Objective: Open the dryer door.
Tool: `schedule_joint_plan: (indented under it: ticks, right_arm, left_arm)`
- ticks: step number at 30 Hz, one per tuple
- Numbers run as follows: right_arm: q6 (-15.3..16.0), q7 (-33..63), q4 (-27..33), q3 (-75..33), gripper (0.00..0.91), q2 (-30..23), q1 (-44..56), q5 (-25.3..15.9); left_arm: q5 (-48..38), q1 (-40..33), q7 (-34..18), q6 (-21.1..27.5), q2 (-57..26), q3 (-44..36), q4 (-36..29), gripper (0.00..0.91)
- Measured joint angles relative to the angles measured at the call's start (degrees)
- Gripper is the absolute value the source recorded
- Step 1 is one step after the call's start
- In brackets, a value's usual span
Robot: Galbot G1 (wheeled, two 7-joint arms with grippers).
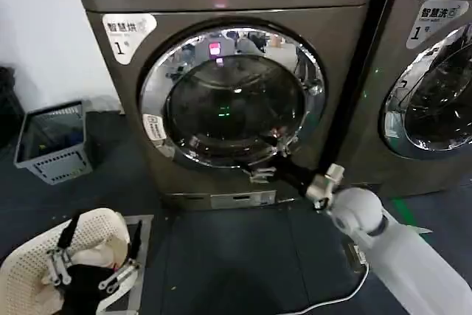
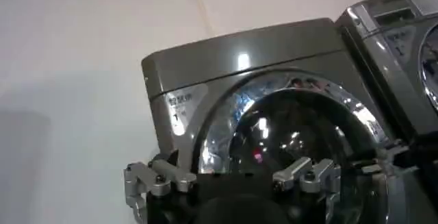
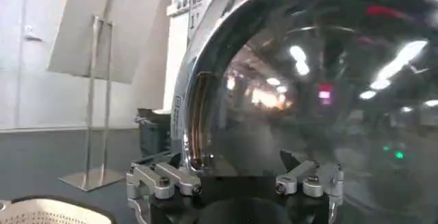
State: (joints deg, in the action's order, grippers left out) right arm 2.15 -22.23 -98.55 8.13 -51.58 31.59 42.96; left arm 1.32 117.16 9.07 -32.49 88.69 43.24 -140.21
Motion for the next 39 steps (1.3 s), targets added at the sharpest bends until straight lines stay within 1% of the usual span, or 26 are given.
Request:
schedule_joint_plan:
  ticks: [12,19,39]
  right_arm:
    - [1.4,-1.3,5.6,8.6,0.907,-3.8,-9.3,4.3]
    - [1.7,-2.0,8.5,12.5,0.907,-6.7,-12.8,5.5]
    - [1.5,-5.7,20.1,19.1,0.907,-15.7,-22.1,5.6]
  left_arm:
    - [0.1,0.0,0.1,0.4,0.2,0.2,-0.7,0.907]
    - [-0.5,0.0,0.1,0.6,0.0,1.3,-1.0,0.907]
    - [-0.6,-0.4,0.3,0.9,0.0,1.4,-1.0,0.907]
